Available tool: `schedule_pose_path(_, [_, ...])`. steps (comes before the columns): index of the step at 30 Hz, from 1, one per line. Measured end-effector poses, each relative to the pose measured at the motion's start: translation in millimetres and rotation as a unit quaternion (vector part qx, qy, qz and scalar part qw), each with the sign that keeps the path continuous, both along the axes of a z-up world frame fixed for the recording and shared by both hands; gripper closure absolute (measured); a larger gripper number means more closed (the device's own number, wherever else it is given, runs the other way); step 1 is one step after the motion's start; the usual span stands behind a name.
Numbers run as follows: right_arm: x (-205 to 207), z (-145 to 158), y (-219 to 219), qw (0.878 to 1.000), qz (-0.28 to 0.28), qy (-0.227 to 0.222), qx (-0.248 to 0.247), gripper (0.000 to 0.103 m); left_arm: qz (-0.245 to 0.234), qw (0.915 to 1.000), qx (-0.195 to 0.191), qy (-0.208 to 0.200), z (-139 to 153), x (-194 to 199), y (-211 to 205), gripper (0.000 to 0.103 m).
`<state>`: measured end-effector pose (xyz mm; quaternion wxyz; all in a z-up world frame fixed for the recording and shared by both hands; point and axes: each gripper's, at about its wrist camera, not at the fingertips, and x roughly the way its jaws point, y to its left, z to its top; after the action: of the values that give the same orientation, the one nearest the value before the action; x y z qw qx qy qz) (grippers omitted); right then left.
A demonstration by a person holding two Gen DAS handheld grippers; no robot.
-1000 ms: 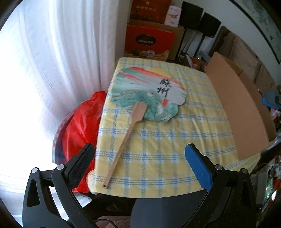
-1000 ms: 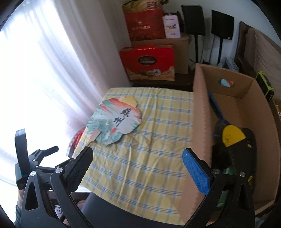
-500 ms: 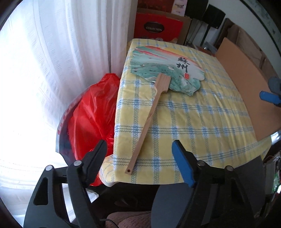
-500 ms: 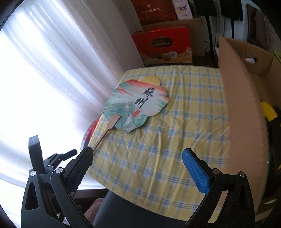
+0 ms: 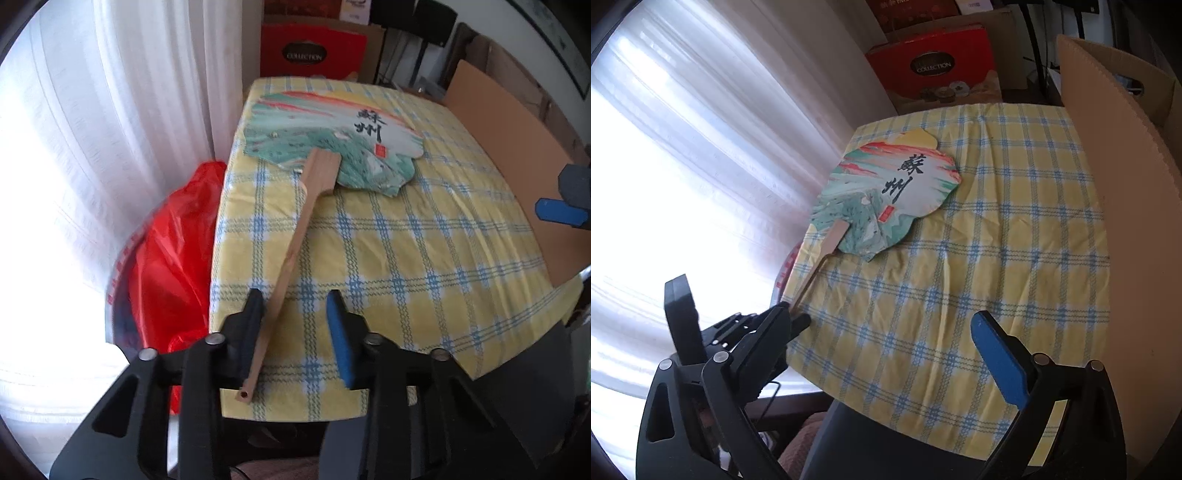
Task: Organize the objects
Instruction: 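Close the left gripper on the fan's wooden handle while the right gripper grips it too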
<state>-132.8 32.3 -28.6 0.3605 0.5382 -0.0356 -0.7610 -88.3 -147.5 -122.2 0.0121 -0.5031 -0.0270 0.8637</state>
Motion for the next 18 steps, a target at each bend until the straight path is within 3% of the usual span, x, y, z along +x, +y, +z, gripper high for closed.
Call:
schedule_pose_path(1, [0.0,-1.3,-0.4,1.000,0.001,-0.004,-0.002,0.004,0.003,1.0000,-0.008,0.002,0.0,-0.1,1.3,0.093])
schedule_pose_path(10, [2.6,-15.9,-9.7,0.998,0.011,-0.051,-0.031,0.008,0.005,0.9938,0.110,-0.014,-0.6,1.1,-1.7,0.095])
schedule_pose_path(16, [-2.9,-44.4,-15.0,0.992,0.002,-0.111,-0.056,0.025,-0.017,0.9884,0.150,-0.016,6.1,8.8,21.9,0.096])
schedule_pose_path(18, [-6.6,-52.9,-15.8,0.989,-0.004,-0.128,-0.069,0.036,-0.022,0.9877,0.154,-0.014,9.7,10.1,28.7,0.095])
